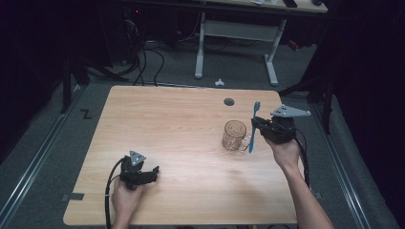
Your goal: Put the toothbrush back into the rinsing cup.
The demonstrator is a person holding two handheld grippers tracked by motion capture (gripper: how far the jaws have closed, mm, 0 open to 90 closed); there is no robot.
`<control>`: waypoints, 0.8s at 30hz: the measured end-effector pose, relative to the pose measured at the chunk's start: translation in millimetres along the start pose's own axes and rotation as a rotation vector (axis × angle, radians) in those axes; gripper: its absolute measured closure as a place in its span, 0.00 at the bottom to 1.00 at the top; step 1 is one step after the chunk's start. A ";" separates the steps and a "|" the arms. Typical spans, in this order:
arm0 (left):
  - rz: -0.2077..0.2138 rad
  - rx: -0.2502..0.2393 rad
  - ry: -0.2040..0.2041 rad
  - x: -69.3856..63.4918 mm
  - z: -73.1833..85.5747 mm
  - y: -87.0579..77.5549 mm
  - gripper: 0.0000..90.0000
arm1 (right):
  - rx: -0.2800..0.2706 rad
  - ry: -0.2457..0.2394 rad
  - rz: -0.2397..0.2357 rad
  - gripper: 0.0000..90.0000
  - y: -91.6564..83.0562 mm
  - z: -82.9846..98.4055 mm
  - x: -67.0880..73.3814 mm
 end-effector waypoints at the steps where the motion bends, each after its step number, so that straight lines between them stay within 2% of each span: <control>1: 0.000 0.000 0.000 0.0 0.0 0.0 0.20 | -0.002 0.007 0.000 0.90 0.1 -0.7 -0.4; 11: 0.000 0.000 0.000 0.0 0.0 0.0 0.20 | -0.018 0.041 0.016 0.90 6.3 -3.6 -7.1; 19: 0.000 0.000 0.001 0.0 0.0 0.0 0.20 | -0.029 0.039 0.036 0.90 7.2 -10.0 -11.4; 24: 0.000 0.000 0.001 0.0 0.0 0.0 0.20 | -0.043 0.068 0.047 0.90 11.5 -11.8 -16.6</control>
Point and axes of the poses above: each handheld gripper's, and its own axes: y roughly forward along the jaws, z roughly out of its underside, x roughly to its left, the point moved 2 cm from there along y, roughly forward along the jaws, and after that the axes turned 4 degrees about -y, right-handed, at the moved point
